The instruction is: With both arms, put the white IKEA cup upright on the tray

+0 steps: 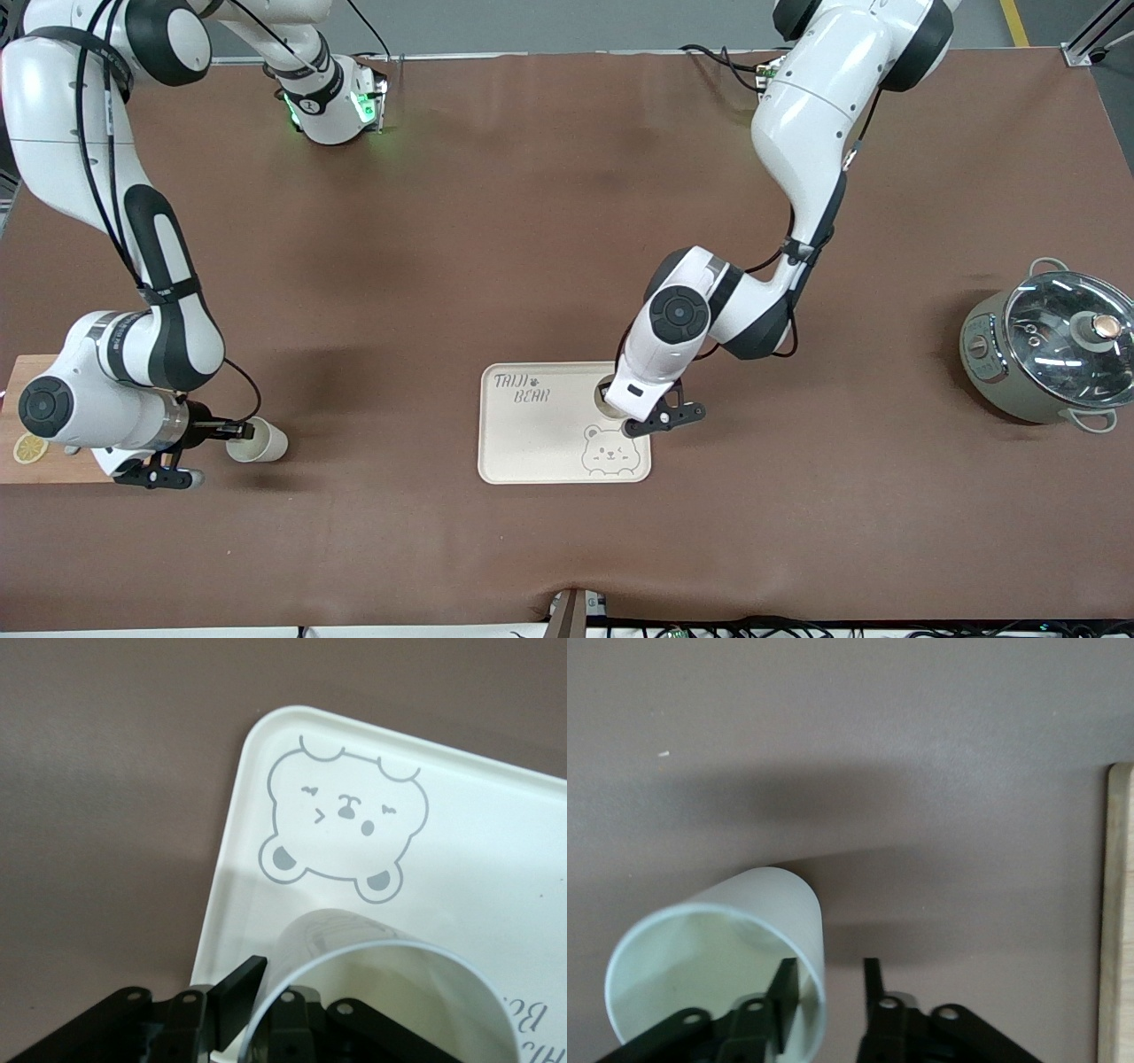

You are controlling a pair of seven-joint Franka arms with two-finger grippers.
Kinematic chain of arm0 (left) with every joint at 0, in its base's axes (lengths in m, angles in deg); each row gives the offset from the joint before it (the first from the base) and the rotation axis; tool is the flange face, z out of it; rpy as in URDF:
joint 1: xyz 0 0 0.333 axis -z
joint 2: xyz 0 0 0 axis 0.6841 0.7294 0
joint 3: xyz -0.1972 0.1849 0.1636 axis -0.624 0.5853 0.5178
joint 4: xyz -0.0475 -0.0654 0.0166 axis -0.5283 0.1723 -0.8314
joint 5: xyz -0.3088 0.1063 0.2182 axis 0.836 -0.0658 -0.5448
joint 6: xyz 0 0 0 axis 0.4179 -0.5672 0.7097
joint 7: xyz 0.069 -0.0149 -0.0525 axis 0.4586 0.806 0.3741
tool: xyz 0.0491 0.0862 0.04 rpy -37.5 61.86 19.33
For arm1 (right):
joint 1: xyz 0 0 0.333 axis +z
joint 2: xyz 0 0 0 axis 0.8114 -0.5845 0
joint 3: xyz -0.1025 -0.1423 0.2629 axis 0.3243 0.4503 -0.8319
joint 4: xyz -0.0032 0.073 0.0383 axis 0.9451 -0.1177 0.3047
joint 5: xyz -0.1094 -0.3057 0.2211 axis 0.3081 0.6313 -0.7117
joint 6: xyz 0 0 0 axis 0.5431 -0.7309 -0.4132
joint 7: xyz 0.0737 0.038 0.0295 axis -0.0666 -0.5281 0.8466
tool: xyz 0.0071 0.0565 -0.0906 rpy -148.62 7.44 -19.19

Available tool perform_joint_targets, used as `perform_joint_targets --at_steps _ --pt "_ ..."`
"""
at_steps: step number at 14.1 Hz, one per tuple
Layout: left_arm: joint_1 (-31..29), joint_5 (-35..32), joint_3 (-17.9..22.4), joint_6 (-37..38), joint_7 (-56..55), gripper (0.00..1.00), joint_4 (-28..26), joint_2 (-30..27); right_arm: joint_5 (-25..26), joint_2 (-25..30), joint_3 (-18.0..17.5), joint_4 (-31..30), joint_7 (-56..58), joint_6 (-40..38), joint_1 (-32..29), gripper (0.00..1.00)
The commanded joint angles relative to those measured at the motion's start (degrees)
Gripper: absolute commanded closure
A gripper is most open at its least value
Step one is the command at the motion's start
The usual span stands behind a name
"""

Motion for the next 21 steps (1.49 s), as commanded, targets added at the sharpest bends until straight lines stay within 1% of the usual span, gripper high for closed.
perform_joint_targets --at_steps 1,3,7,9,10,11,12,14,16,18,21 --pt "1.0 0.0 0.8 -0.9 -0.7 1.0 2.4 2.6 -1.0 0.5 -0.4 0.3 -0.3 -3.3 0.1 1.0" --pt "1.5 0.0 1.0 -2.3 -0.9 1.0 2.4 3.9 -1.0 0.5 -0.4 0.6 -0.4 -4.6 0.1 1.0" --pt "2.7 0.0 2.3 -3.2 -0.9 1.0 2.4 4.9 -1.1 0.5 -0.5 0.8 -0.5 -4.7 0.2 1.0" --pt "2.9 0.0 2.4 -3.3 -1.1 1.0 2.4 4.9 -1.1 0.6 -1.1 1.2 -0.6 -4.8 0.1 1.0" --pt "2.7 0.0 2.4 -3.3 -1.3 0.26 2.3 4.7 -1.1 0.9 -1.8 1.3 -0.6 -4.8 0.0 1.0" --pt "2.9 -0.4 2.6 -3.2 -1.7 0.0 2.3 4.6 -1.2 1.2 -2.4 1.4 -0.7 -5.2 -0.1 1.0" --pt "3.1 -0.2 3.1 -3.2 -3.6 0.0 2.4 4.3 -2.3 1.6 -3.0 1.7 -0.7 -6.6 0.0 1.0" --pt "3.2 -0.1 3.7 -1.3 -4.7 0.0 2.4 3.9 -6.9 1.8 -3.1 4.5 -3.5 -11.4 0.8 1.0" --pt "3.2 0.0 3.6 1.8 -4.7 0.0 3.0 2.3 -7.0 1.8 -2.9 8.1 -9.8 -16.9 3.6 1.0" --pt "3.2 0.0 3.6 4.0 -4.7 0.0 4.2 1.6 -6.7 2.0 -2.8 8.8 -19.0 -17.7 7.4 1.0" --pt "3.2 0.0 3.4 6.3 -4.7 0.0 4.6 0.1 -6.6 3.6 -2.7 8.9 -32.6 -17.4 14.4 1.0"
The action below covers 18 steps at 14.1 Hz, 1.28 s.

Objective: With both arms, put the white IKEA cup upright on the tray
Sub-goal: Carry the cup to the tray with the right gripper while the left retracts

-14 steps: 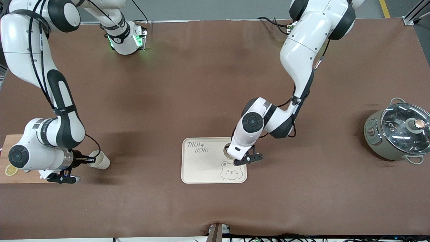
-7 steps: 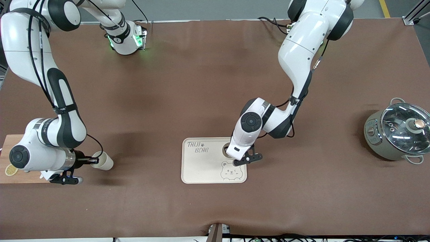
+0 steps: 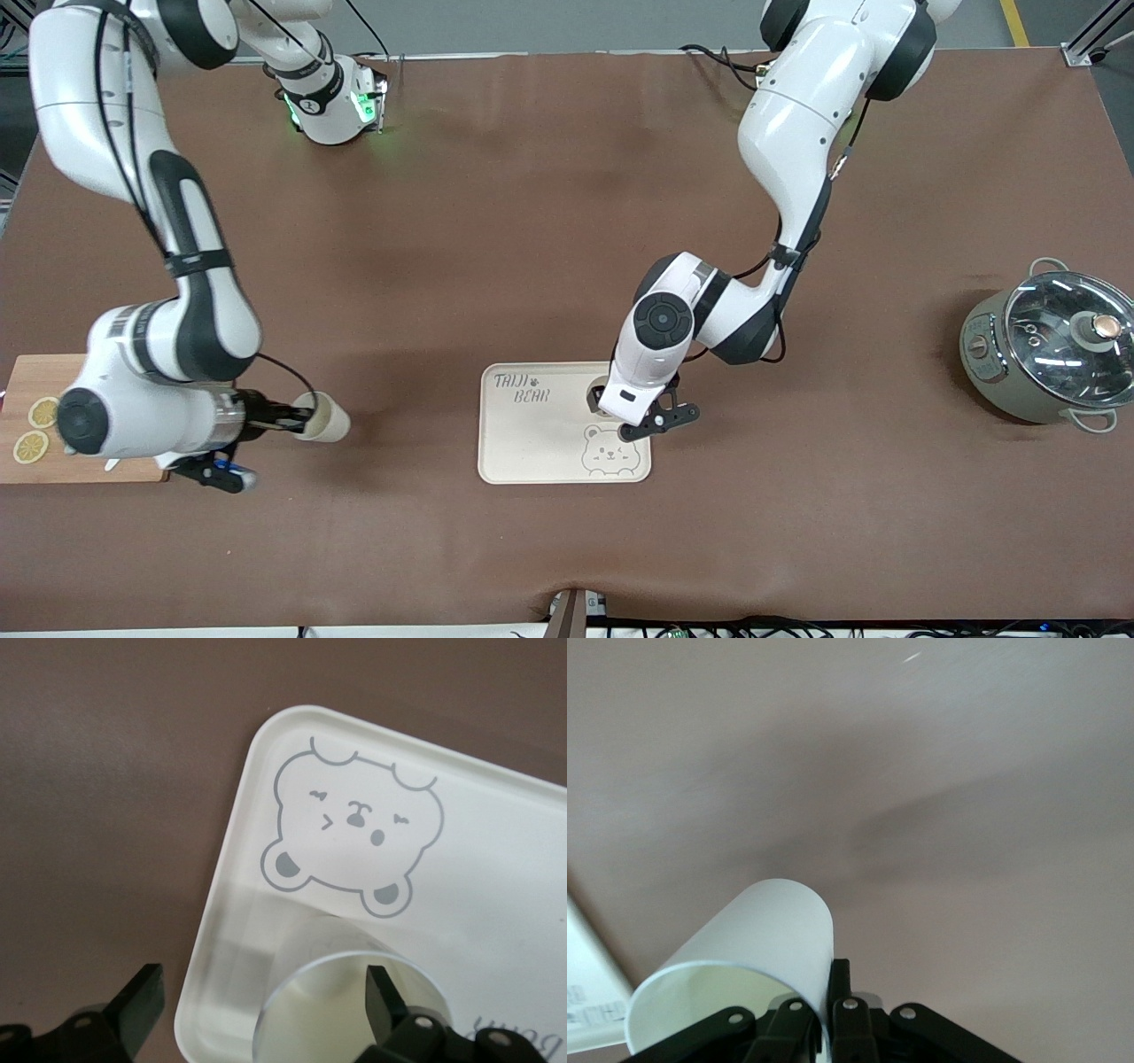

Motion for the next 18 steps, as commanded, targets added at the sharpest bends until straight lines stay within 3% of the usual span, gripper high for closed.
perform_joint_targets --at_steps 1,5,9,12,15,18 --pt "0.7 0.0 0.7 3.9 -1.1 0.0 0.2 -2.7 -0.3 1.3 0.5 1.0 -12.9 -0.3 6.6 1.0" --pt "-1.4 0.0 0.9 11.8 0.0 0.0 0.0 -9.6 -0.7 0.5 0.6 3.2 -24.9 1.7 13.4 1.0" --pt "-13.9 4.4 0.7 16.0 20.6 0.0 -0.4 -17.5 -1.0 -1.6 0.5 3.0 -34.1 9.9 18.8 1.0" --pt "-23.3 5.7 1.0 20.1 39.5 0.0 -0.8 -19.2 -2.1 -4.0 0.6 3.0 -36.7 15.5 21.4 1.0" --pt "-29.3 5.9 0.5 20.1 47.0 0.0 -0.5 -19.3 -2.1 -5.6 0.6 3.0 -37.6 17.3 22.5 1.0" --pt "-32.4 7.0 0.6 23.0 48.2 0.0 -0.6 -24.1 -2.1 -7.4 0.6 2.6 -37.5 18.5 23.1 1.0"
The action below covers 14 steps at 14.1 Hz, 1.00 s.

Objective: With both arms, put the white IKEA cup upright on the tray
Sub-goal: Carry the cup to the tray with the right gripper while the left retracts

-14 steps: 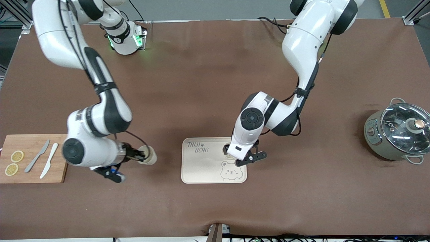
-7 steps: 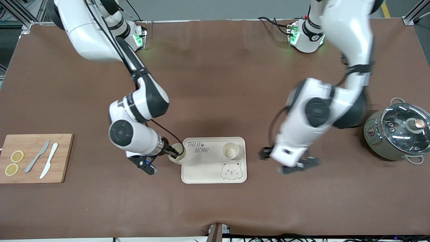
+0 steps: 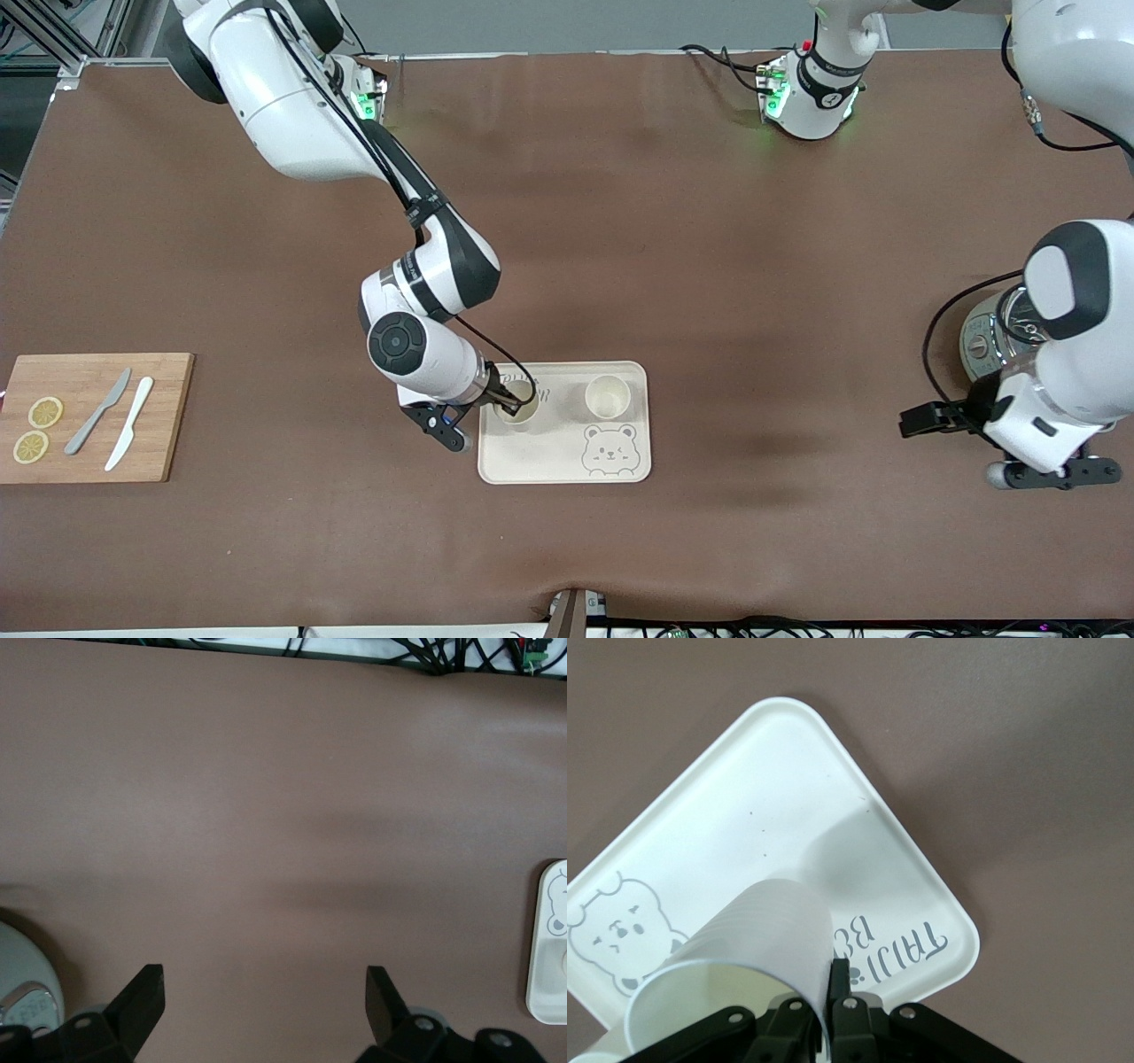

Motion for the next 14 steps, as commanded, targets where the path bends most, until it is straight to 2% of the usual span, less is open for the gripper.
perform_joint_targets --at_steps 1,3,5,8,9,10,11,12,14 --pt "-1.1 0.9 0.0 6.2 2.3 0.0 -1.3 -7.3 -0.8 -1.4 0.6 0.3 -0.9 0.7 0.9 1.0" --pt "-1.1 0.8 0.3 9.7 4.9 0.0 -1.7 -11.4 -0.7 -2.4 0.6 0.3 -1.0 0.8 1.4 1.0" --pt "-1.0 0.8 0.2 14.5 4.7 0.0 -5.8 -16.8 -0.7 -3.3 0.6 0.2 -0.5 1.8 1.4 1.0" --pt "-0.5 0.8 -0.5 17.5 4.2 0.0 -12.5 -23.7 -0.8 -3.8 0.6 0.2 -0.5 3.1 1.5 1.0" --pt "-0.6 0.9 -1.5 17.6 4.0 0.0 -15.3 -26.6 -0.7 -3.8 0.6 0.3 -0.2 3.1 1.5 0.96" --pt "-0.6 1.1 -2.6 18.0 3.3 0.0 -17.5 -29.1 -0.7 -3.7 0.6 0.3 -0.1 3.1 1.2 0.54" --pt "-0.6 1.0 -3.8 18.4 2.3 0.0 -19.9 -31.4 -0.7 -3.6 0.6 0.3 0.0 2.9 0.9 0.22" --pt "-0.7 0.9 -4.8 18.4 1.6 0.0 -22.0 -33.1 -0.4 -3.2 0.7 0.3 0.2 2.7 0.8 0.0" --pt "-0.7 0.8 -5.2 18.6 1.5 0.0 -24.6 -35.9 -0.3 -1.6 0.7 0.3 2.4 2.2 1.0 0.0"
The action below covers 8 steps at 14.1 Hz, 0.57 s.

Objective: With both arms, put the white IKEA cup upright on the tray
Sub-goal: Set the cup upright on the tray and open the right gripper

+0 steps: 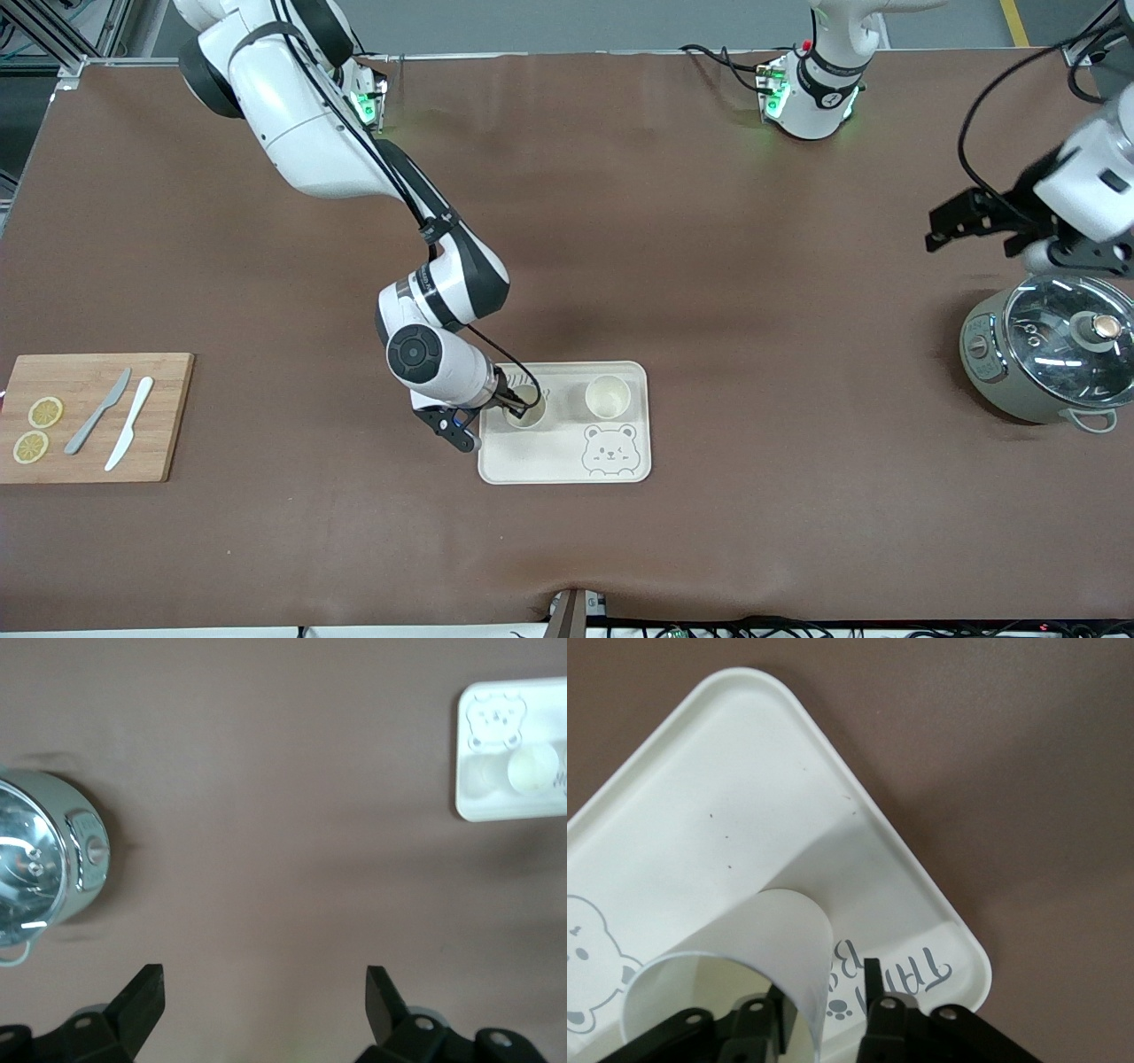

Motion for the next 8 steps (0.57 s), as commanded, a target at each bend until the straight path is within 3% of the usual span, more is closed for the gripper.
perform_joint_targets --at_steps 1,2,4,8 --pt "-0.7 0.6 -0.9 -0.4 0.2 0.0 -8.0 -6.8 -0.3 2.3 0.1 0.1 2.3 -1.5 0.0 0.0" --pt "-1.0 0.6 -0.8 -1.2 1.0 0.0 -11.0 -9.0 -0.3 4.0 0.2 0.3 2.3 -5.2 0.0 0.0" --pt "-1.8 0.6 -0.6 -2.1 1.8 0.0 -11.7 -8.9 -0.4 7.7 0.4 0.6 2.3 -12.8 -0.1 0.0" --pt "-5.0 0.3 -0.5 -6.1 5.9 0.0 -10.8 -6.7 -0.7 21.7 0.1 0.3 4.6 -26.8 -1.5 0.0"
